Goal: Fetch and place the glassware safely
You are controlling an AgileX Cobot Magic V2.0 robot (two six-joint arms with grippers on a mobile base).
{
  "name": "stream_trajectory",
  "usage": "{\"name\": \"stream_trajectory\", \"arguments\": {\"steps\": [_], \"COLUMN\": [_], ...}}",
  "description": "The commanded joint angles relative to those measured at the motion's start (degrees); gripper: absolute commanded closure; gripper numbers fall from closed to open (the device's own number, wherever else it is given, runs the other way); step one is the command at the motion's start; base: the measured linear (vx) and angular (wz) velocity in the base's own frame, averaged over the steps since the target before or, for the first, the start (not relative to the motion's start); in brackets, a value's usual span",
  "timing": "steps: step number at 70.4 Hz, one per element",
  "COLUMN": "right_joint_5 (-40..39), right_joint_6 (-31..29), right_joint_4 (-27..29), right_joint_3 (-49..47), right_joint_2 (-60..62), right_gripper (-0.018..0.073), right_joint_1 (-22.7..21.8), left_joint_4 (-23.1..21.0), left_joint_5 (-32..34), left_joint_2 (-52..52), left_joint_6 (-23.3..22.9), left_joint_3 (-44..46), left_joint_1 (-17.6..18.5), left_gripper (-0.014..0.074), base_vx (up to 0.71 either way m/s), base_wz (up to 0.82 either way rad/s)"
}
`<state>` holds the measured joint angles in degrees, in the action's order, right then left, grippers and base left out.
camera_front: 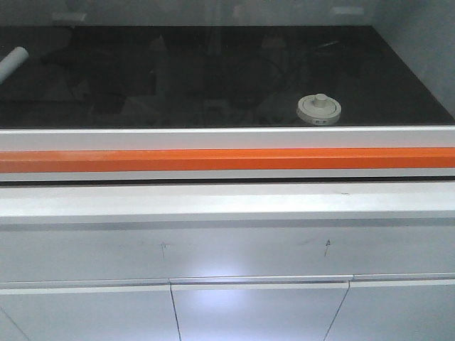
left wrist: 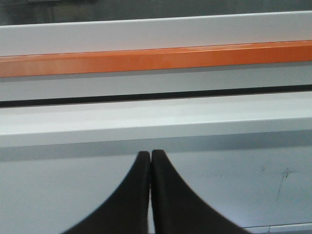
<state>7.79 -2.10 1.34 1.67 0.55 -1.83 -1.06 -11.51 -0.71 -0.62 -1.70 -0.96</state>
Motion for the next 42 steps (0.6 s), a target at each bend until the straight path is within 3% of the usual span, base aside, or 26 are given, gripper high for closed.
{"name": "stream_trajectory", "arguments": {"steps": [1,42], "right_joint_5": [-4.45,-4.45], "right_joint_6": [-0.22,-0.22], "right_joint_4": [-0.50,-0.50], "right_joint_3": [1.02,1.02], "right_joint_2": [0.68,0.68], "right_gripper": [0.0563,0.0563], "right_joint_1": [0.03,0.03], "left_joint_4": [-0.59,-0.59], "left_joint_5": [3.95,3.95], "left_joint_2": [-0.67,-0.67], "left_joint_6": [-0.44,-0.44], "left_joint_3": [-1.49,-1.49], "left_joint_1": [0.29,0.29], "left_gripper": [0.0603,0.0603], "base_vx": [0.00,0.00], "base_wz": [0.00,0.00]}}
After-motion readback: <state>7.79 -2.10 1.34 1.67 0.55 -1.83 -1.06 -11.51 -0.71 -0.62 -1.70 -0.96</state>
